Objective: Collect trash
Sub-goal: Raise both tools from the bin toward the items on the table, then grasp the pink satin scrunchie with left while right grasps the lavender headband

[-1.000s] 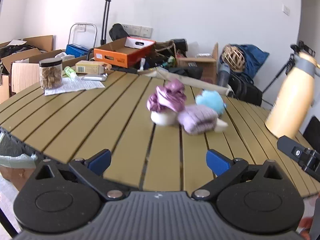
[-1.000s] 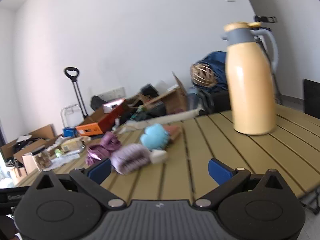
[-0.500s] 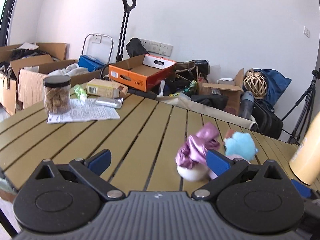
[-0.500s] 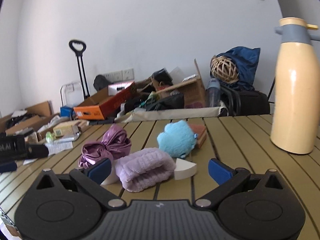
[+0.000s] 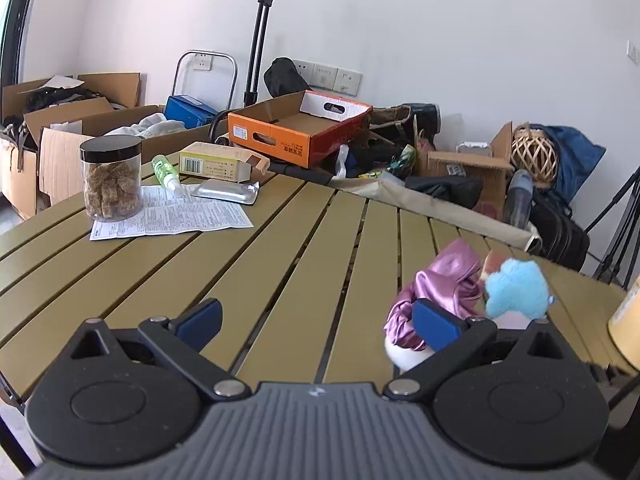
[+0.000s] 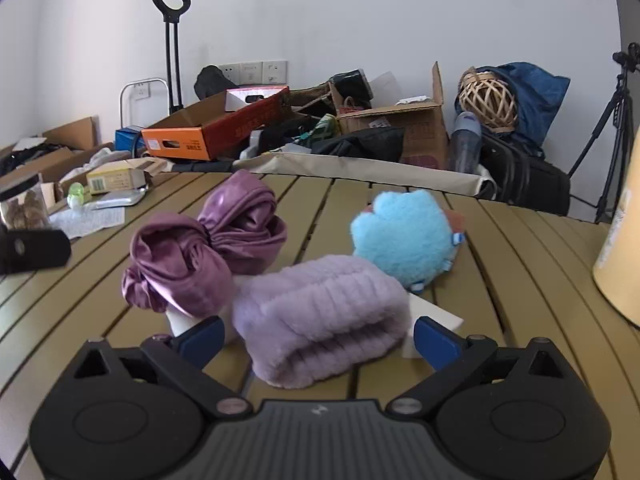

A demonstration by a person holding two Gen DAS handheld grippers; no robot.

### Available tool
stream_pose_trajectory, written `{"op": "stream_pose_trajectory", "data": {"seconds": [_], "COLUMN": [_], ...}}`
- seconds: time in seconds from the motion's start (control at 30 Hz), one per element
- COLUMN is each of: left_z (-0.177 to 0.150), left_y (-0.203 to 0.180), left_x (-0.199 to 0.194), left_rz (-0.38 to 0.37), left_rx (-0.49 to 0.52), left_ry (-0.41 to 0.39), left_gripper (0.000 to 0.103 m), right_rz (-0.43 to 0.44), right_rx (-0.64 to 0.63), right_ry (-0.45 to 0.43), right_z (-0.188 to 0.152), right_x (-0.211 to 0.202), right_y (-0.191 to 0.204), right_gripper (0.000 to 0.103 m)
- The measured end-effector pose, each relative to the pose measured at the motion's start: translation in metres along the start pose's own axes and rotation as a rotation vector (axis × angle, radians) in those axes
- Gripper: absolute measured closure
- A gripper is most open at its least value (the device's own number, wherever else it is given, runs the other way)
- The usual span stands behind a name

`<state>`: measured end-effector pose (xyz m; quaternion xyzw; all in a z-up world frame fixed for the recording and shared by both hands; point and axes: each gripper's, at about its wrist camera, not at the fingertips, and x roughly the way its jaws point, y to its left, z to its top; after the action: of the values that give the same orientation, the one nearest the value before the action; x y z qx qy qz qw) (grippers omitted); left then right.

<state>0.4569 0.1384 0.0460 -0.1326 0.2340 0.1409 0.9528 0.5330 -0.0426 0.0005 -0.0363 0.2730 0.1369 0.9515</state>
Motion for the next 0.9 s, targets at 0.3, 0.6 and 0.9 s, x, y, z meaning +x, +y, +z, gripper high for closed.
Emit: {"op": "stream_pose_trajectory", "data": {"seconds": [0.3,0.6,0.9], "left_z": [-0.004,-0.005,-0.004], "left_y": [-0.001,0.004,0.005], "left_x": [0.007,0.007,0.004], "left_rz": [0.008,0.007,-0.016], "left_rx": [0.007,0.016,-0.013], "left_ry": [0.02,0.023,0.025], "left_gripper": [0.0,0.0,0.0], "right_rz": [0.026,0.121,0.117], "right_rx": [-0.015,0.024,0.08], "right_ry": [0.022,-0.006,-0.098], "right_z": [0.005,0.002,0.005], "right_x": [0.011,0.002,-0.021], "right_y": [0.006,-0.004,-0.022], "right_gripper": [0.04,0.088,0.091]}}
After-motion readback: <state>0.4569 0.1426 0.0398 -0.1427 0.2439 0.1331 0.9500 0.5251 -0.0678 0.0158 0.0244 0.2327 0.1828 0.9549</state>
